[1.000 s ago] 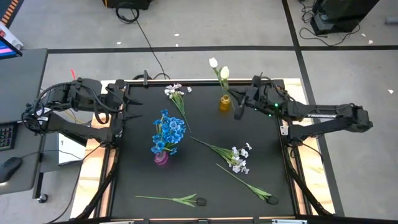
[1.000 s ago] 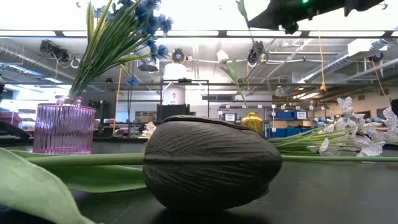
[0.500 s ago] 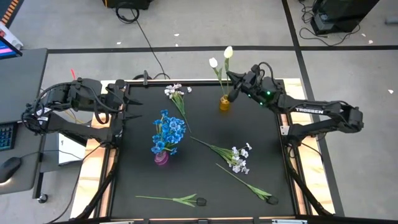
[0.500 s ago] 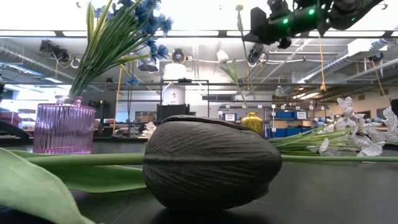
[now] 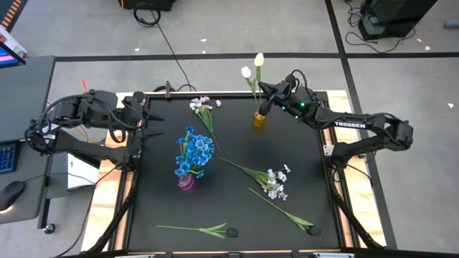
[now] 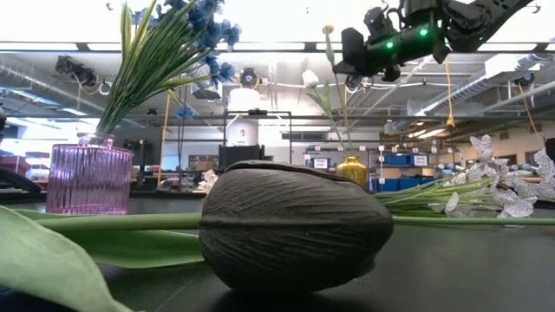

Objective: Sort flowers into vase by color
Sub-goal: Put the white tulip into the yellow vase

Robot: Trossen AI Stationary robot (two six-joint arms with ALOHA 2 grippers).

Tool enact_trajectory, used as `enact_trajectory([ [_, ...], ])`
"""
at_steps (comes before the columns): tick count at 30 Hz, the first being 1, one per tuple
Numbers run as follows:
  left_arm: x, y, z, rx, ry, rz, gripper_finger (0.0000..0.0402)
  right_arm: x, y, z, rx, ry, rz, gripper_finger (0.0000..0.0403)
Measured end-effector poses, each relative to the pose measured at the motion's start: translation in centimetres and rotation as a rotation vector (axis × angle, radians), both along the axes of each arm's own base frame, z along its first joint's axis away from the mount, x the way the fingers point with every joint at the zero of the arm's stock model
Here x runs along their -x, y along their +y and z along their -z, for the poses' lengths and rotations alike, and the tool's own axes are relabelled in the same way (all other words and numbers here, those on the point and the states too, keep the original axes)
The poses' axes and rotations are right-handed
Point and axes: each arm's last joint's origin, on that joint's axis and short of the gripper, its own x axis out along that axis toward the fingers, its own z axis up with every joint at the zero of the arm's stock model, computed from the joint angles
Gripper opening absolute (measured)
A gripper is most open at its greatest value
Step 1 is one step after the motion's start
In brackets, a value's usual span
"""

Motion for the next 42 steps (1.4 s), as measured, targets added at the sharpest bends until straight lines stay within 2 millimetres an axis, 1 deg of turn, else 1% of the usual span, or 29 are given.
enact_trajectory([
  [7, 0.0, 0.0, 0.0, 0.000, 0.000, 0.000, 0.0217, -0.4, -0.2, 0.6, -0.009, 0.017, -0.012, 0.0009],
  [23, 0.0, 0.0, 0.0, 0.000, 0.000, 0.000, 0.0217, -0.4, -0.3, 0.7, -0.004, 0.031, -0.011, 0.0009],
  [37, 0.0, 0.0, 0.0, 0.000, 0.000, 0.000, 0.0217, -0.4, -0.3, 1.3, -0.040, 0.075, -0.011, 0.0009],
  [42, 0.0, 0.0, 0.0, 0.000, 0.000, 0.000, 0.0217, -0.4, -0.3, 1.5, -0.084, 0.069, -0.009, 0.0009],
])
